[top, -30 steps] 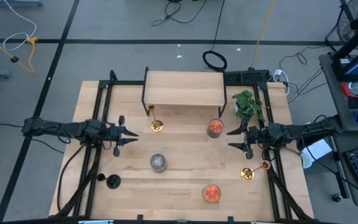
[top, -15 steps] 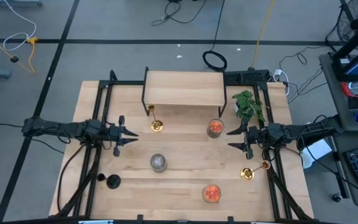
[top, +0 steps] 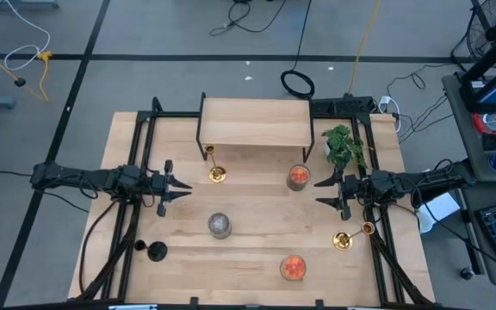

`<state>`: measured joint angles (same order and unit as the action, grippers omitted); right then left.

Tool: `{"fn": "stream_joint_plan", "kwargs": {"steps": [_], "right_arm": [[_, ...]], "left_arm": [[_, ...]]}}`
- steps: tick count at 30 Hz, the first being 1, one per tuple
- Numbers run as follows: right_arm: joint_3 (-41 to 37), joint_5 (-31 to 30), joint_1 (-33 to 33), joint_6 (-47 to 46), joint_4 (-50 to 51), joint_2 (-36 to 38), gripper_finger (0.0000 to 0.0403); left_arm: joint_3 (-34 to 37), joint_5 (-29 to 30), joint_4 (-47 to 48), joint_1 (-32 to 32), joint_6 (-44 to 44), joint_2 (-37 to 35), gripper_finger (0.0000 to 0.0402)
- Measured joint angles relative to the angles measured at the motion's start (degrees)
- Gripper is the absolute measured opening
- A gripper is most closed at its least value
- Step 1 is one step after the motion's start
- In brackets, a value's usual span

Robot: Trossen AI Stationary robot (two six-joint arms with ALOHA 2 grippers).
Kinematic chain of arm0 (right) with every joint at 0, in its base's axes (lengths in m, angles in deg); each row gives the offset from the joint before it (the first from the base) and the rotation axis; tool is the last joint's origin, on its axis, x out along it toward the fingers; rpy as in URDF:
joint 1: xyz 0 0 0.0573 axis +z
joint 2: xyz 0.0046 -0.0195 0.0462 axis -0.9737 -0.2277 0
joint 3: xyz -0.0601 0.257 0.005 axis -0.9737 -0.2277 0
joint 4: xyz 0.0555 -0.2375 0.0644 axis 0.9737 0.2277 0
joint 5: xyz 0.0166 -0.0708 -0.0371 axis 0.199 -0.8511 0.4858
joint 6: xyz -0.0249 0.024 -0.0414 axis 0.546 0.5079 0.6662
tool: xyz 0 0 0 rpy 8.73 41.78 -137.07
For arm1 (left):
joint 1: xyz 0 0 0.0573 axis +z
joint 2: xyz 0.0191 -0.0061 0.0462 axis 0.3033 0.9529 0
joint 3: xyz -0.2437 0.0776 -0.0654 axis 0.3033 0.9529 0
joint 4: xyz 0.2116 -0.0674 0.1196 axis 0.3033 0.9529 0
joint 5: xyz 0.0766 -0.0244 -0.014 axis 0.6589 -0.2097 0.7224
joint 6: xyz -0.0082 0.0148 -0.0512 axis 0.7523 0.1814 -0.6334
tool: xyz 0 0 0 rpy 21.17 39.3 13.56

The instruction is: Pick & Place candle stick holders

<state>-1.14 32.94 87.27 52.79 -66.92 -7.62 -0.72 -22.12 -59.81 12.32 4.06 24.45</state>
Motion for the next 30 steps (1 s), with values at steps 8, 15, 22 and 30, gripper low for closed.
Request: {"fn": "stream_joint_plan", "kwargs": {"steps": [8,15,22,30], "right_arm": [[0.0,0.0,0.0,-0.01,0.0,0.0,0.0224],[0.0,0.0,0.02,-1.9,0.0,0.01,0.0224],[0.0,0.0,0.01,-3.43,0.0,0.0,0.0224],[0.0,0.0,0.02,-2.16,-1.55,0.01,0.0224]], "left_arm": [[0.01,0.0,0.01,0.02,0.0,0.0,0.0081],[0.01,0.0,0.0,0.01,0.0,0.0,0.0081],[0.0,0.0,0.0,0.02,0.0,0.0,0.0081],[0.0,0.0,0.0,0.0,0.0,0.0,0.0081]]}}
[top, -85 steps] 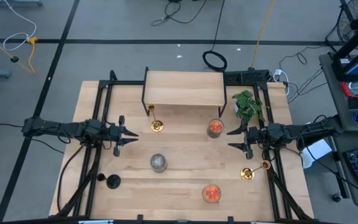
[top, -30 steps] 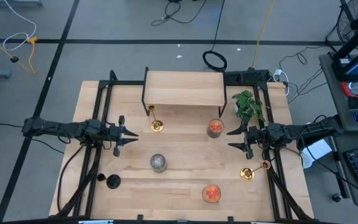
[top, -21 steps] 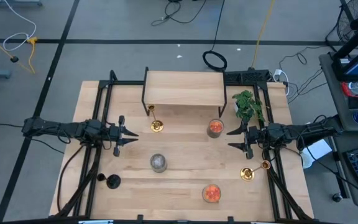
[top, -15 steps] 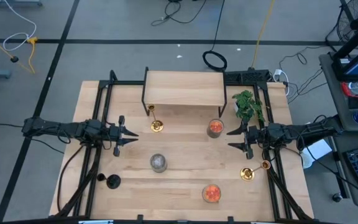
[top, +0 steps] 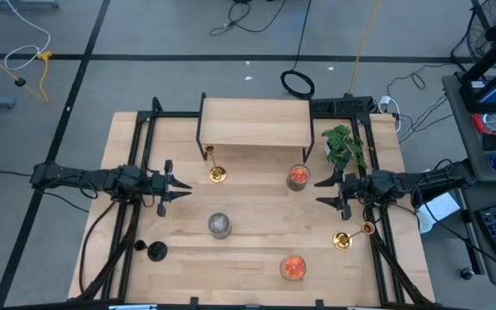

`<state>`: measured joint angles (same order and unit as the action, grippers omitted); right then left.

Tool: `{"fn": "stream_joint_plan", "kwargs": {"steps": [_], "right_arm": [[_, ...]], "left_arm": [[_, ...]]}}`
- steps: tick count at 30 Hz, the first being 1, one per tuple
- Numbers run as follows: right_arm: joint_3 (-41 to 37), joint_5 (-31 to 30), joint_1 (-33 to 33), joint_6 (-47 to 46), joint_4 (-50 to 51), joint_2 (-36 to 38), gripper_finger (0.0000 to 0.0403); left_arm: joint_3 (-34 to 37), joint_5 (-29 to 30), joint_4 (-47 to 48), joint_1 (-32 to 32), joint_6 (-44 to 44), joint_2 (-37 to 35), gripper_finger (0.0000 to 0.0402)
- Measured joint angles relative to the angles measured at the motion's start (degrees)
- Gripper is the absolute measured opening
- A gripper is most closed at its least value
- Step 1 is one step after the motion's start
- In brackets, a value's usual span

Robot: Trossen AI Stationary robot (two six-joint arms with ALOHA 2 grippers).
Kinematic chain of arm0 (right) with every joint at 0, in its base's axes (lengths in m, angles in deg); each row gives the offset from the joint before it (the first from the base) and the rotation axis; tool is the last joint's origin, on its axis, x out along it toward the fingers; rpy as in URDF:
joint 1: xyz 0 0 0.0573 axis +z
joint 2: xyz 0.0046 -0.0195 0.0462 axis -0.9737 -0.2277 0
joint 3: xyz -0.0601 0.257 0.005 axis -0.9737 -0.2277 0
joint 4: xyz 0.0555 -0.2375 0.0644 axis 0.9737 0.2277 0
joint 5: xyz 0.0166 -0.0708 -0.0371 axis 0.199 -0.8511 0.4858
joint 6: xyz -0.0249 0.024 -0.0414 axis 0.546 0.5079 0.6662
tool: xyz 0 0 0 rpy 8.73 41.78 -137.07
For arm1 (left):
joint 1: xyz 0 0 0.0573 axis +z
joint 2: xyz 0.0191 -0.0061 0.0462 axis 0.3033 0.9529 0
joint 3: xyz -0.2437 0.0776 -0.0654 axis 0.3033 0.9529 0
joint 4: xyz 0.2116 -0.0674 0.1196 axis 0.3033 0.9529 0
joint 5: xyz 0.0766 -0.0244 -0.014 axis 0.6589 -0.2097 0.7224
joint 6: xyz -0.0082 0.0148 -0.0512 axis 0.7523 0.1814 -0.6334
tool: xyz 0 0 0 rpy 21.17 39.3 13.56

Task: Pick & Place candle stick holders
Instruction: Put the top gold candle holder on the shelf

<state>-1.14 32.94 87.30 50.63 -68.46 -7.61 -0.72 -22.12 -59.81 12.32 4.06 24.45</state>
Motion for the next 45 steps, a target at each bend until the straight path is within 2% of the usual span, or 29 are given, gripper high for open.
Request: {"fn": "stream_joint_plan", "kwargs": {"steps": [7,14,19,27,35,39,45], "right_arm": [[0.0,-0.01,-0.02,1.58,-3.65,0.01,0.0224],[0.0,-0.04,-0.02,21.59,-13.64,0.01,0.0224],[0.0,-0.04,-0.02,28.84,-22.03,0.01,0.0224],[0.0,0.0,-0.02,21.74,-25.36,0.0,0.0224],[0.0,0.0,-0.02,21.69,-25.01,-0.43,0.0224],[0.0,0.0,-0.02,21.94,-25.52,-0.45,0.0224],[0.0,-0.31,-0.02,22.11,-25.67,-0.45,0.0224]], "left_arm": [[0.1,0.2,-0.89,0.01,0.2,0.0,0.0081],[0.08,5.4,-5.51,0.0,5.06,0.0,0.0081],[0.08,10.39,-14.33,0.0,10.39,-0.04,0.0081],[0.08,12.28,-17.97,0.7,8.74,0.0,0.0094],[-0.23,13.8,-22.51,3.72,5.63,0.71,0.0189],[-2.18,14.05,-22.06,5.88,0.9,4.67,0.0224],[-7.9,14.02,-18.8,9.21,-2.31,15.94,0.0232]]}}
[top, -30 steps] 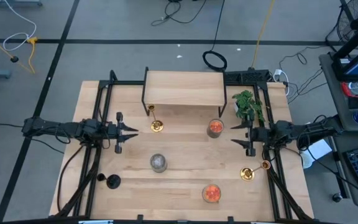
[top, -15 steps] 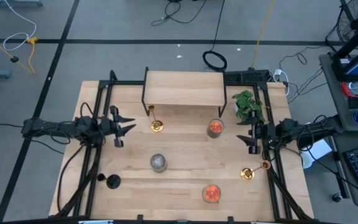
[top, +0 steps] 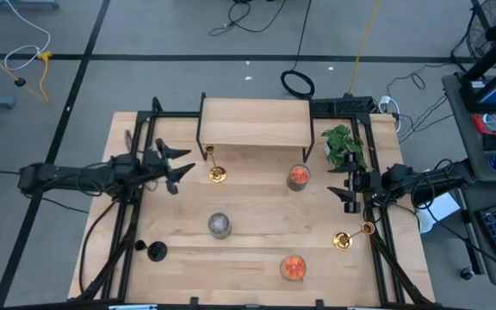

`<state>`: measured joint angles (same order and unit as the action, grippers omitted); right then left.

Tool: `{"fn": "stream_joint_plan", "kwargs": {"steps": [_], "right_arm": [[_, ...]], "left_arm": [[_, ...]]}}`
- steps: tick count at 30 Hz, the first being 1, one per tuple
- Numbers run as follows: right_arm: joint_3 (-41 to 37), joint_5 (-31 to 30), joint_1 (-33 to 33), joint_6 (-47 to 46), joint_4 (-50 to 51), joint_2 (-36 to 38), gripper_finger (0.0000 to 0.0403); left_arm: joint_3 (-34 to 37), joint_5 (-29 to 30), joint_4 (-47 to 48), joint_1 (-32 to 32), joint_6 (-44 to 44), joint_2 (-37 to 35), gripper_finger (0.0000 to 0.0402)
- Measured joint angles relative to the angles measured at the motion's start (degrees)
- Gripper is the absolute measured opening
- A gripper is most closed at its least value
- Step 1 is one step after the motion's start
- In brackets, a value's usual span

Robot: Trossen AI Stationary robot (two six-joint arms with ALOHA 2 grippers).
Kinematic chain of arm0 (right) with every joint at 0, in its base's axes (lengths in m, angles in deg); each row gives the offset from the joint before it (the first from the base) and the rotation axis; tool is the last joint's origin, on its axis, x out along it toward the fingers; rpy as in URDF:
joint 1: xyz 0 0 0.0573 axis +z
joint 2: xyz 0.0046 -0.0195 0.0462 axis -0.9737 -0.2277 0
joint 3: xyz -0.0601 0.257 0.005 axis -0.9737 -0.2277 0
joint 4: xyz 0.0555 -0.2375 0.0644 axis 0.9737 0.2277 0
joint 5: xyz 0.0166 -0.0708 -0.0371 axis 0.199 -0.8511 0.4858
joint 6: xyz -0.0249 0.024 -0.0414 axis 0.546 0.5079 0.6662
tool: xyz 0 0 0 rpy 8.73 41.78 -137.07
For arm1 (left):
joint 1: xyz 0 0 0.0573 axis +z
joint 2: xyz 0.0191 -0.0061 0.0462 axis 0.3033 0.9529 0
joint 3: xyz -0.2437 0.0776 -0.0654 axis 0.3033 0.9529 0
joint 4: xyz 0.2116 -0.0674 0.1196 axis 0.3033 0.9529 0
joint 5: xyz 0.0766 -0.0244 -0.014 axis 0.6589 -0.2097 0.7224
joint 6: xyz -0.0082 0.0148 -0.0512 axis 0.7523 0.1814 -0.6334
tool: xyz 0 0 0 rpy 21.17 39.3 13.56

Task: Pick & Place candle stick holders
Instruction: Put the top gold candle holder on the shelf

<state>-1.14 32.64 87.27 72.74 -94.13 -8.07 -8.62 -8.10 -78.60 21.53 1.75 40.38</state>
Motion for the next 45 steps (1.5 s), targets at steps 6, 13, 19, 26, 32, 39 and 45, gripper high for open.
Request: {"fn": "stream_joint_plan", "kwargs": {"steps": [6,13,19,26,32,39,45], "right_arm": [[0.0,0.04,0.0,-0.22,0.28,0.0,0.0224],[0.0,0.04,0.0,-0.09,0.38,-0.04,0.0224],[0.0,0.04,0.0,-0.06,0.72,-0.07,0.0224],[0.0,0.04,0.0,0.87,0.72,-0.09,0.0224],[0.0,0.04,0.0,1.16,0.72,-0.09,0.0224],[0.0,0.04,0.0,1.09,0.72,-0.09,0.0224],[0.0,0.04,0.01,1.05,0.72,-0.09,0.0224]], "left_arm": [[-4.56,0.01,-0.16,2.42,-1.13,12.82,0.0232],[-5.81,0.01,-9.82,3.89,-2.09,24.17,0.0232],[-5.81,0.01,-14.64,5.27,-2.37,29.08,0.0232],[-5.81,-1.34,-18.3,7.04,-3.98,33.21,0.0231],[-5.81,-1.98,-20.72,7.31,-3.31,35.99,0.0183],[-5.81,-2.07,-20.71,7.31,-3.94,36.24,0.0063],[-5.74,-2.9,-23.24,6.92,-6.64,36.24,0.0024]]}}
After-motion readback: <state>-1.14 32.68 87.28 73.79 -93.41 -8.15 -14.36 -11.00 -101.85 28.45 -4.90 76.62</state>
